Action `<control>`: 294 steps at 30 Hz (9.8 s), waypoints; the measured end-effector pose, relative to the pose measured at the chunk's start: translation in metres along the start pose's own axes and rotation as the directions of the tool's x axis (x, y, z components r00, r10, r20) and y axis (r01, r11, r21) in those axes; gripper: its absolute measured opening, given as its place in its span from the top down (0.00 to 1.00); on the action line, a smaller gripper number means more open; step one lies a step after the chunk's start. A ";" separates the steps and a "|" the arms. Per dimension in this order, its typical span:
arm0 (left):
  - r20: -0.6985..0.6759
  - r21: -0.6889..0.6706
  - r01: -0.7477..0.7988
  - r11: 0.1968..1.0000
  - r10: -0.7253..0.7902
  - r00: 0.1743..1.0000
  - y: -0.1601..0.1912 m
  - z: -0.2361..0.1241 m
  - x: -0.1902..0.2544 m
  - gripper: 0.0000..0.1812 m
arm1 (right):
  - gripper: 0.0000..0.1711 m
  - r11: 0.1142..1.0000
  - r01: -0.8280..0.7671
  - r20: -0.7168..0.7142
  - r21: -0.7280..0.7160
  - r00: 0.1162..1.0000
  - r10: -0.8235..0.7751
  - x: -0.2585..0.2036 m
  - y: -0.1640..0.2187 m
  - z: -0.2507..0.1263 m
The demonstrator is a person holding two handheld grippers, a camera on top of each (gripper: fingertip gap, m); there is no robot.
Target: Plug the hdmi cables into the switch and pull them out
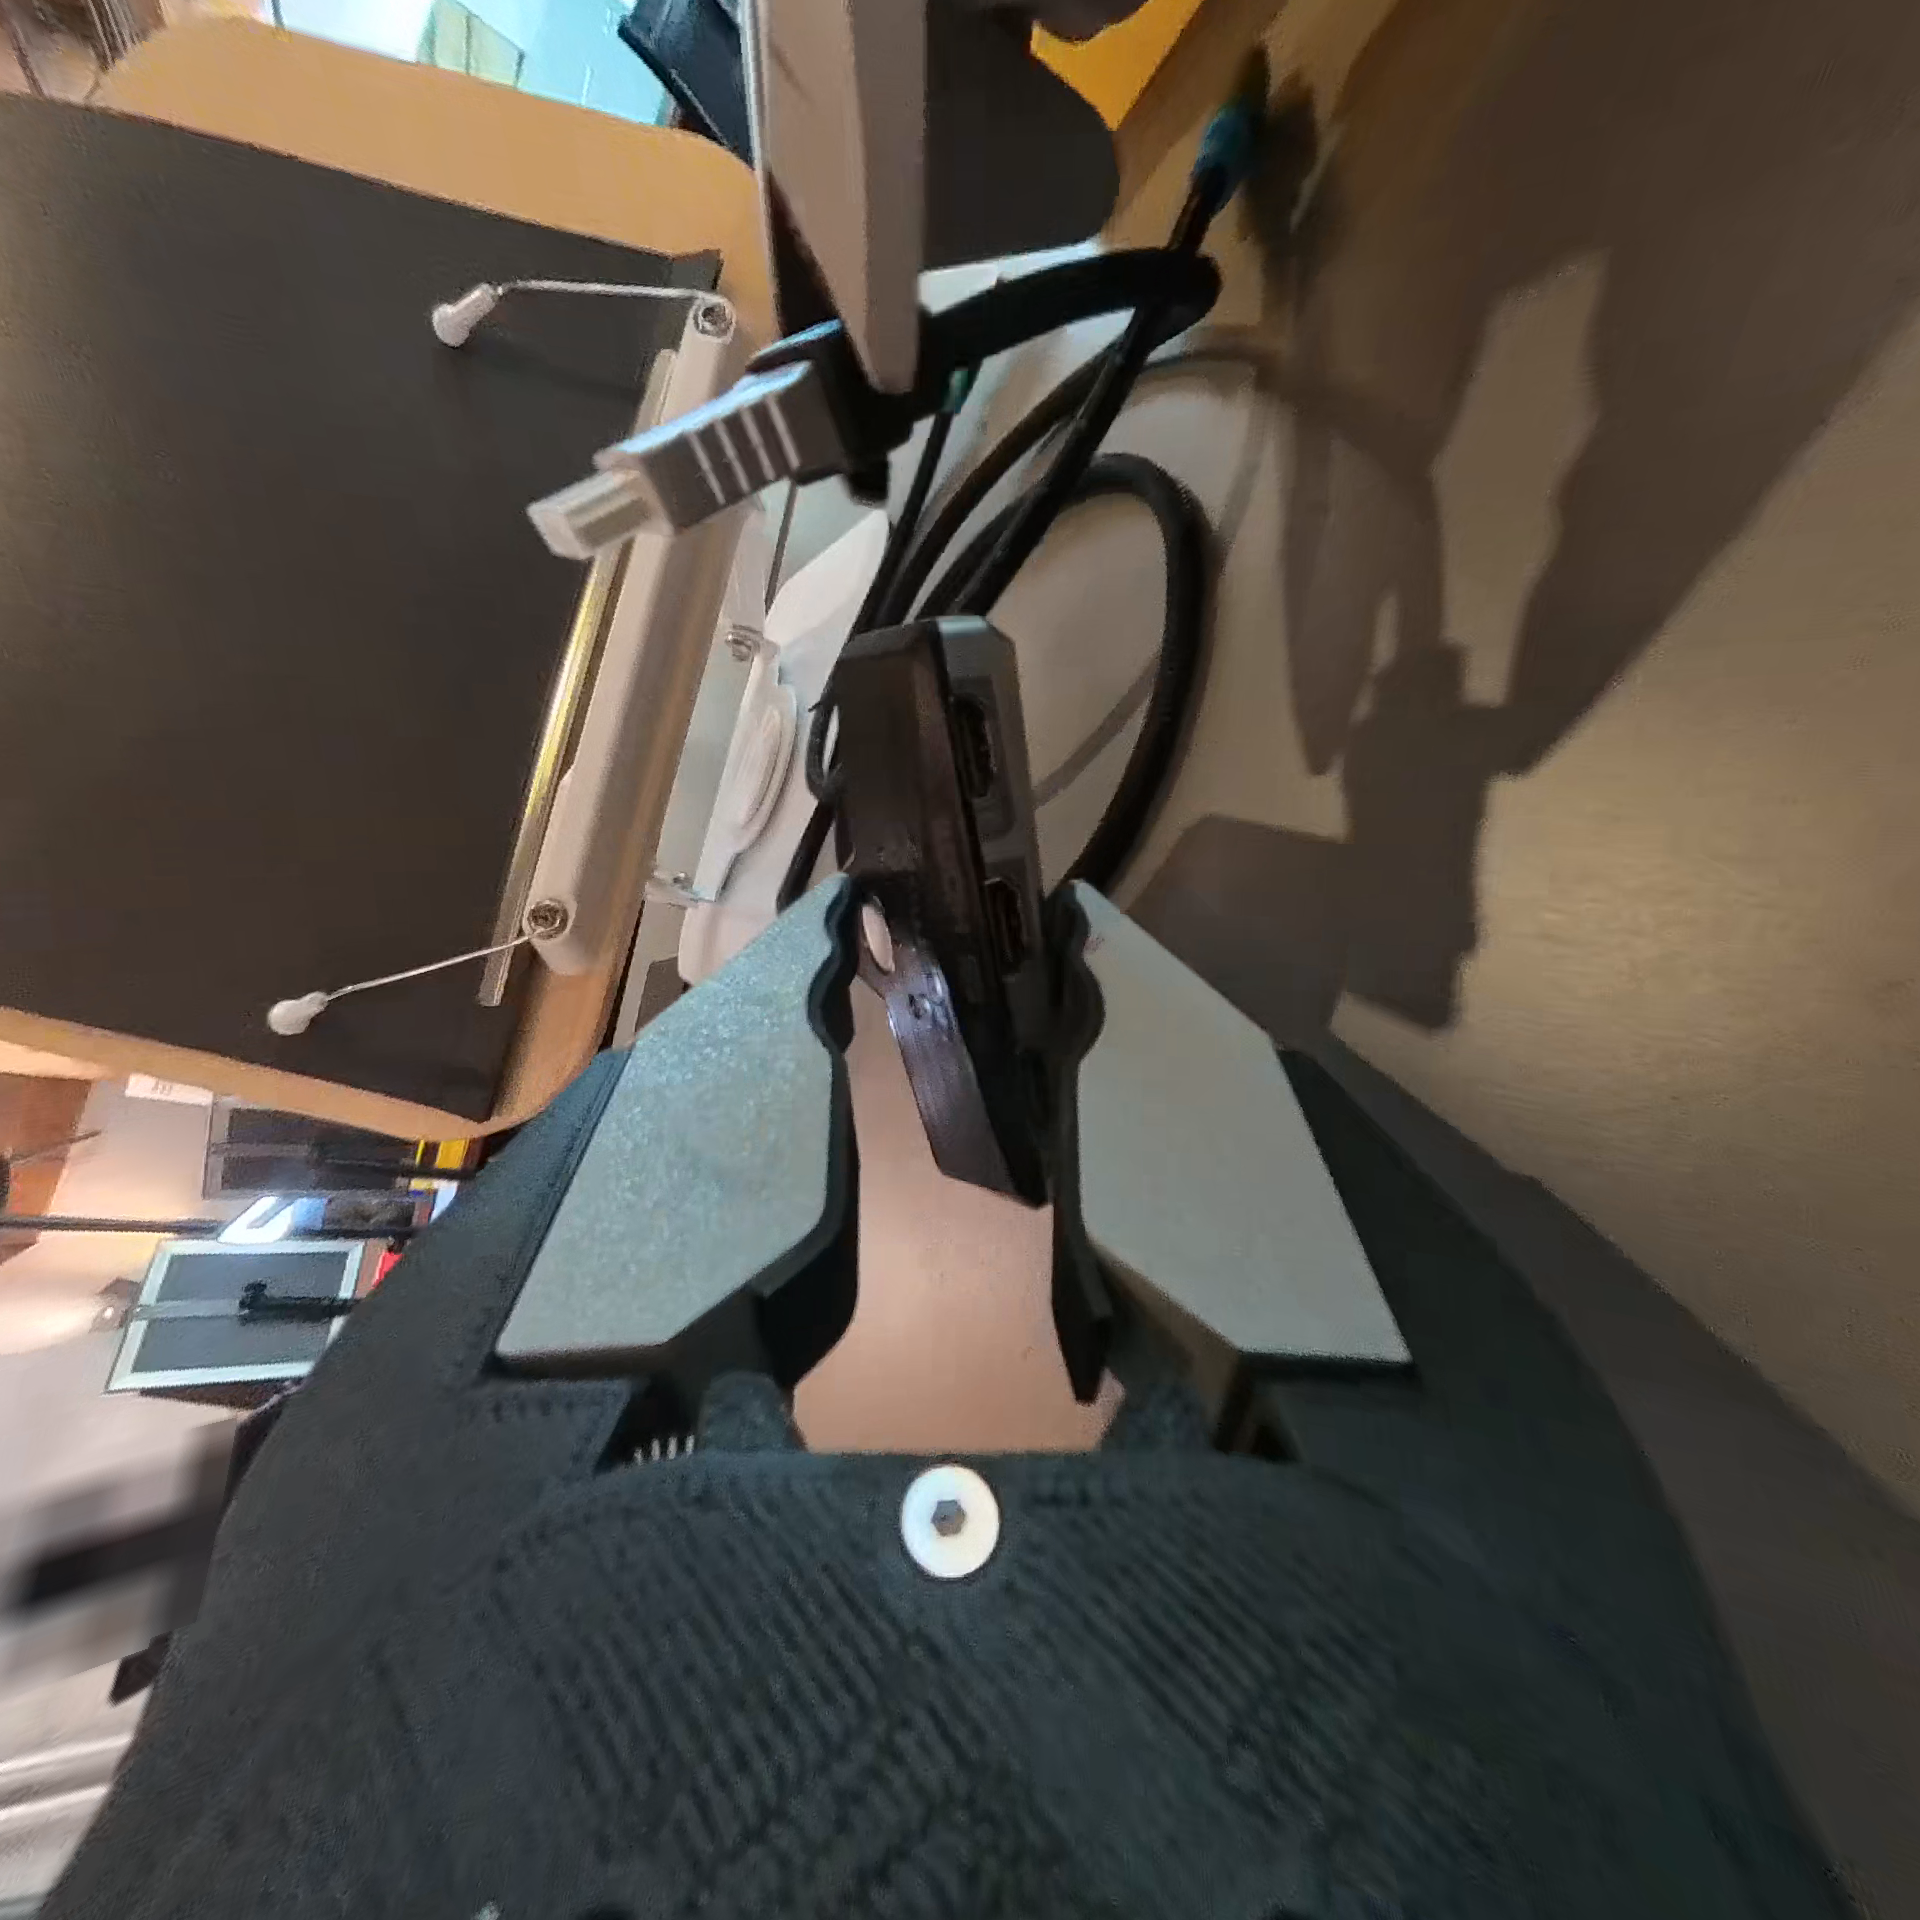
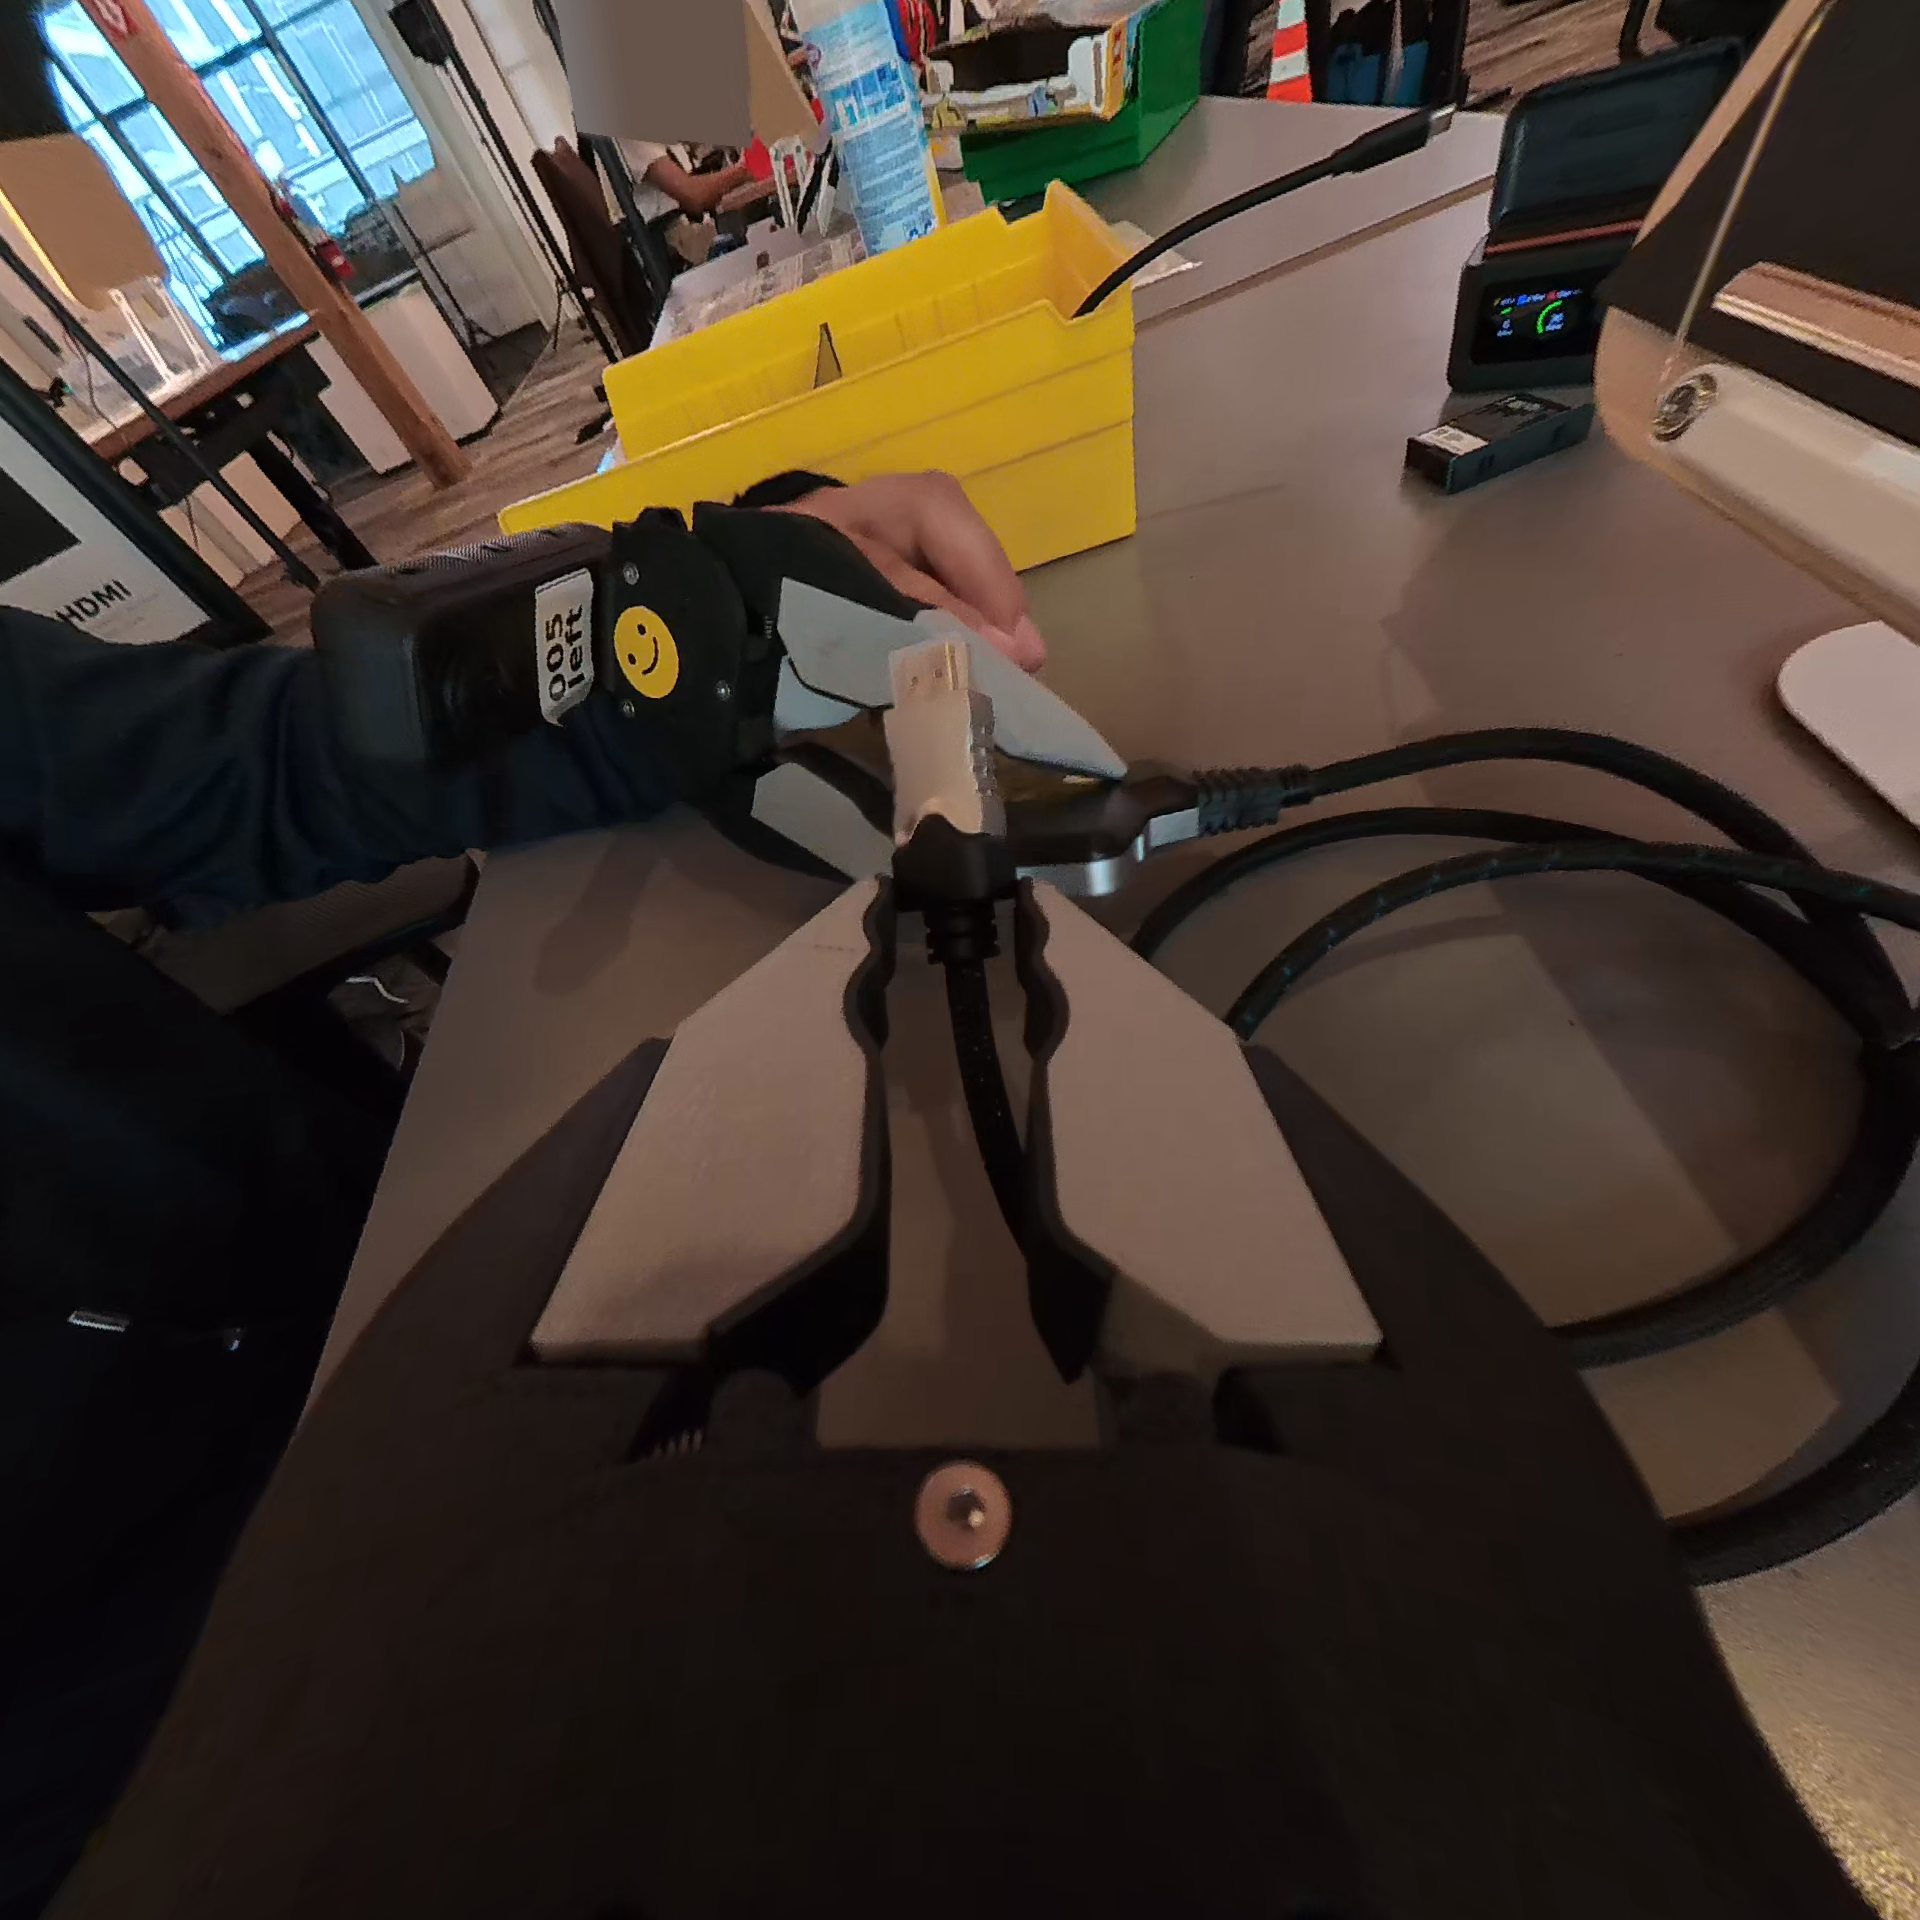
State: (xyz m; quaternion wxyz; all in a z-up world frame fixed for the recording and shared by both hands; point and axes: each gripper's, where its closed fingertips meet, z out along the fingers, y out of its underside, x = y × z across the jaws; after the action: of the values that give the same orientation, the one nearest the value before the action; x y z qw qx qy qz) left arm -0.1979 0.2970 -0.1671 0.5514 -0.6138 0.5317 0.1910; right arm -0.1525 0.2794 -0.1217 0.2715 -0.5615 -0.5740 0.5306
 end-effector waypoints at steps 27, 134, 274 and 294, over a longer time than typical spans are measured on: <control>-0.228 0.228 0.610 0.759 -0.567 0.791 -0.035 -0.031 -0.037 0.89 | 0.88 0.958 0.255 -0.168 -0.130 0.947 -0.275 0.006 0.008 0.006; -0.101 -0.152 0.626 0.765 -0.642 0.760 0.030 -0.010 -0.022 0.86 | 0.90 0.802 0.482 -0.417 -0.352 0.687 -0.595 0.034 0.009 0.009; 0.298 -0.407 -0.217 0.887 0.354 0.886 0.018 0.011 -0.058 0.90 | 0.88 0.994 -0.102 -0.355 -0.024 0.931 0.087 0.046 0.005 -0.002; 0.333 -0.246 -0.289 0.925 0.361 0.871 -0.028 0.014 -0.040 0.90 | 0.88 0.998 -0.066 -0.416 -0.022 0.908 0.051 0.059 -0.001 -0.021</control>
State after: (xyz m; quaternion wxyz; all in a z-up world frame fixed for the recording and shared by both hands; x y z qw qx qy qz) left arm -0.1833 0.3222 -0.1256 0.5413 -0.5169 0.4927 0.4438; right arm -0.1471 0.3406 -0.1312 0.3612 -0.6831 -0.4954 0.3969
